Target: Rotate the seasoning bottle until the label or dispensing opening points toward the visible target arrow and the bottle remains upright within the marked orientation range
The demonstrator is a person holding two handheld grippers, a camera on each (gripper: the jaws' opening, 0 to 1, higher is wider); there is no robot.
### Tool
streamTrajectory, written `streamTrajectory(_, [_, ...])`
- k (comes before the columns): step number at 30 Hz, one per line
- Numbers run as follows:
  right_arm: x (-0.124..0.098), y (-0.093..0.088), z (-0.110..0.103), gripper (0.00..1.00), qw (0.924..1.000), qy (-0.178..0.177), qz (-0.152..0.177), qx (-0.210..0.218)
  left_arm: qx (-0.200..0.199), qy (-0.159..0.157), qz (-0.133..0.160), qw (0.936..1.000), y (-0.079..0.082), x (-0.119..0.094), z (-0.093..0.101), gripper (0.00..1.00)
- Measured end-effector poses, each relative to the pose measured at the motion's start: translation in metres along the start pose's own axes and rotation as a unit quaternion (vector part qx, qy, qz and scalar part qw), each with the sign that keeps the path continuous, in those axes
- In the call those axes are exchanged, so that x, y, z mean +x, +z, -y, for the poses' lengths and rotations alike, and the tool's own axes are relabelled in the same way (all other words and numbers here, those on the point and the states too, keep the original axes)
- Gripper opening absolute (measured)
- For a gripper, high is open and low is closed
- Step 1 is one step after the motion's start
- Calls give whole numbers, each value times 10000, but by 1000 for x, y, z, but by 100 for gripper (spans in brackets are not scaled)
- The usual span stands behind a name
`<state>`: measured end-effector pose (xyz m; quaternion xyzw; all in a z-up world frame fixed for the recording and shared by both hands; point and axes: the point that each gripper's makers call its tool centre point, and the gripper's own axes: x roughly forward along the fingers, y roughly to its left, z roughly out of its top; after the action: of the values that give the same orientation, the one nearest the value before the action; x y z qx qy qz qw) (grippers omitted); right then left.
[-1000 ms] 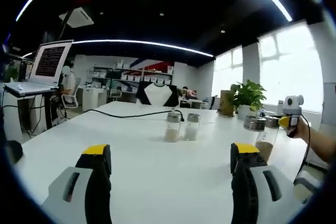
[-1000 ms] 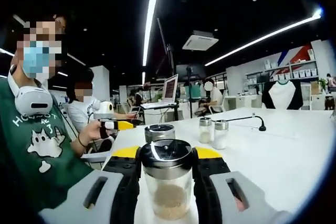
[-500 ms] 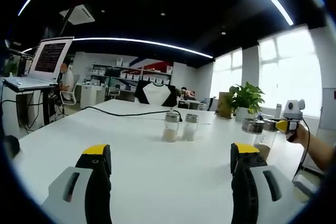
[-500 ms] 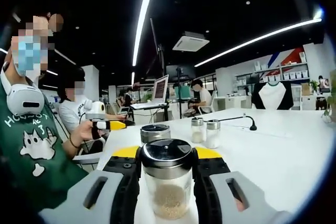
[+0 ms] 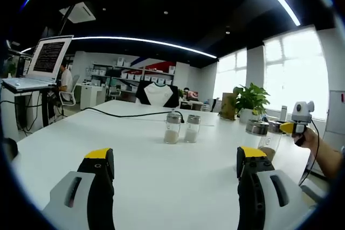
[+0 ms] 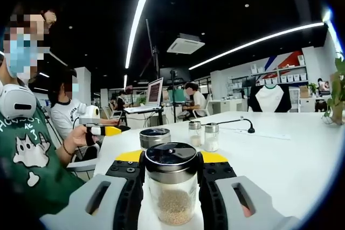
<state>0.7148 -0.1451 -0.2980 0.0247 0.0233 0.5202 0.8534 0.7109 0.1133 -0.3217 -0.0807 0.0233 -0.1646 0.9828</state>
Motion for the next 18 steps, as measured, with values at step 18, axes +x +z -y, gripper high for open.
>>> streamTrajectory(18, [-1,-1,-1,37,9975,-708,-21,-9,-49,53,21,10000,1,-1,-4,99])
